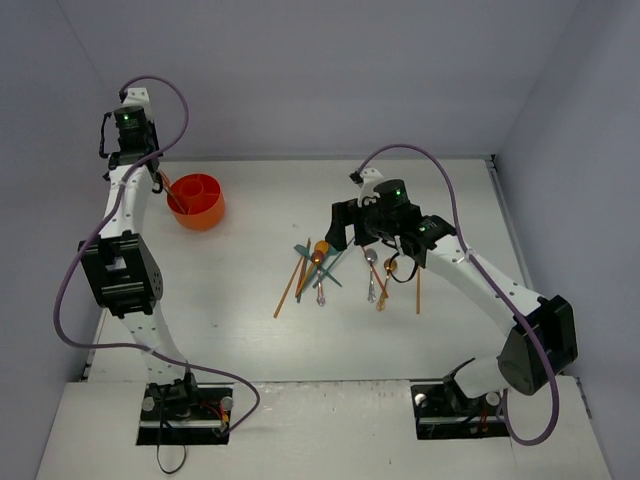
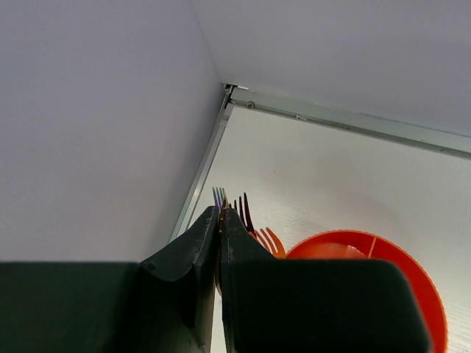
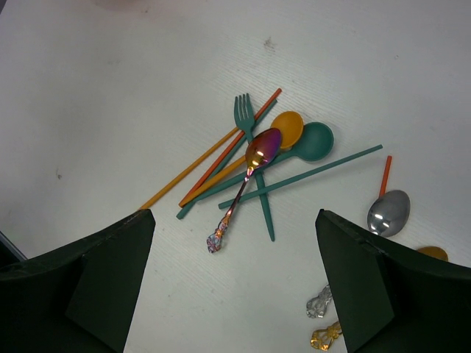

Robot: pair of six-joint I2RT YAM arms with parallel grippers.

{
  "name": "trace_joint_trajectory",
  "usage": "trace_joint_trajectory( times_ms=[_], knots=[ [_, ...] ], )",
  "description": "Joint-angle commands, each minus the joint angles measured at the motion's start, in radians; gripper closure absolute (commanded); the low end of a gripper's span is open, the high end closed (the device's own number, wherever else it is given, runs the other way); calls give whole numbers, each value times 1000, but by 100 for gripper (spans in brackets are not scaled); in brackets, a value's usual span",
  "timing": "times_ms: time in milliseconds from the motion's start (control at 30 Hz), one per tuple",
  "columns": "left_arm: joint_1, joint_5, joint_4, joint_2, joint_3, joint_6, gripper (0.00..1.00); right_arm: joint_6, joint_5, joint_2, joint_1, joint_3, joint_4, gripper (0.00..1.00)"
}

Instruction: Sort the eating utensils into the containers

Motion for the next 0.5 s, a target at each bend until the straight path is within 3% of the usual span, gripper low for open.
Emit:
trace_joint_trajectory(
  times_ms=[0, 467],
  knots=[
    [13, -26, 142, 5, 70, 26, 100, -11, -27, -28, -16, -10, 30, 11],
    [18, -10, 142, 93, 59, 17, 94, -11, -13, -11, -24, -17, 26, 11]
  ],
)
